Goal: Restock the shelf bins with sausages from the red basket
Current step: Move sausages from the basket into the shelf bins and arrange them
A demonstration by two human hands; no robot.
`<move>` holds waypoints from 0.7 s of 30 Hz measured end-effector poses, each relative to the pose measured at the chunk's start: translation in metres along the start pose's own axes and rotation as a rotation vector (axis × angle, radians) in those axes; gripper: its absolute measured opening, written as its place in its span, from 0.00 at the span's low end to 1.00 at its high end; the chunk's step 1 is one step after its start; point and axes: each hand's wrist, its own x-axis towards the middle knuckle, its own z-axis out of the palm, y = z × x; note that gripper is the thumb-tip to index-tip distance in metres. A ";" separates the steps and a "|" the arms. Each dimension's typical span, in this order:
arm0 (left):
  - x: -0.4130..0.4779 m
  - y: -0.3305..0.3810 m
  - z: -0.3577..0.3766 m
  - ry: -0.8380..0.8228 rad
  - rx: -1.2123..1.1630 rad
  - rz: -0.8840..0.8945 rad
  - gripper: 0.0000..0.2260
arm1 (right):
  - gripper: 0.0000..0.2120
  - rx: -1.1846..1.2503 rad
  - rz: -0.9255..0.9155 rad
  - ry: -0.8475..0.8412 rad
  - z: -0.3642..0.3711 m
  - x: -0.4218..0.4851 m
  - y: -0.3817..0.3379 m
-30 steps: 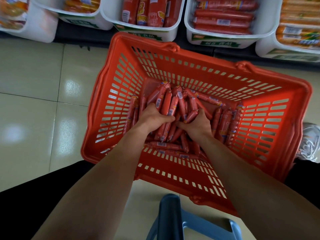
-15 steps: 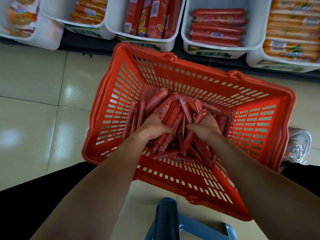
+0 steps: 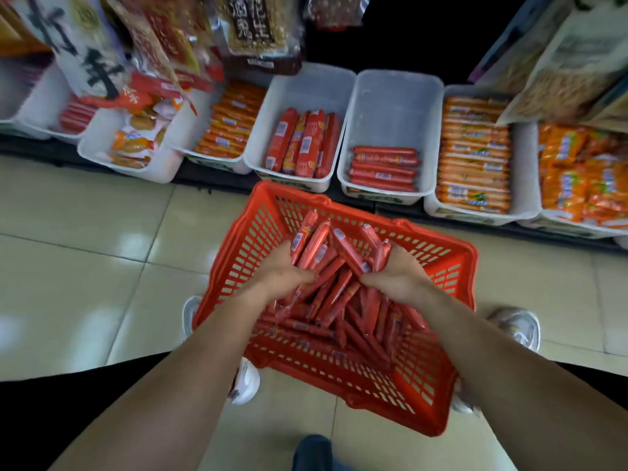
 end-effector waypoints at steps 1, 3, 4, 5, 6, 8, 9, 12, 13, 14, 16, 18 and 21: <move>-0.004 0.009 -0.008 0.029 -0.001 0.023 0.19 | 0.16 -0.009 -0.032 0.017 -0.011 -0.003 -0.008; -0.008 0.027 -0.025 0.066 0.007 0.063 0.16 | 0.15 -0.029 -0.079 0.045 -0.037 -0.005 -0.023; -0.008 0.036 -0.033 0.077 0.024 0.080 0.15 | 0.14 -0.032 -0.093 0.062 -0.050 -0.004 -0.030; -0.007 0.046 -0.041 0.093 0.050 0.097 0.15 | 0.14 -0.033 -0.106 0.087 -0.063 -0.001 -0.038; -0.004 0.055 -0.049 0.104 0.079 0.114 0.16 | 0.15 -0.033 -0.128 0.126 -0.076 0.003 -0.046; 0.006 0.074 -0.065 0.138 0.130 0.150 0.19 | 0.20 -0.023 -0.175 0.224 -0.100 0.016 -0.062; 0.010 0.085 -0.073 0.151 0.162 0.164 0.20 | 0.20 -0.006 -0.195 0.254 -0.111 0.025 -0.070; 0.027 0.113 -0.096 0.140 0.211 0.223 0.20 | 0.17 -0.015 -0.232 0.303 -0.137 0.054 -0.093; 0.034 0.120 -0.102 0.136 0.215 0.240 0.20 | 0.17 -0.048 -0.246 0.319 -0.142 0.067 -0.098; 0.042 0.125 -0.106 0.135 0.223 0.247 0.21 | 0.18 -0.089 -0.252 0.333 -0.146 0.080 -0.103; 0.063 0.131 -0.111 0.147 0.230 0.250 0.21 | 0.20 -0.195 -0.247 0.354 -0.147 0.110 -0.108; 0.084 0.134 -0.111 0.175 0.221 0.248 0.20 | 0.22 -0.290 -0.252 0.370 -0.140 0.137 -0.106; 0.114 0.127 -0.106 0.238 0.164 0.220 0.21 | 0.22 -0.444 -0.224 0.336 -0.120 0.170 -0.093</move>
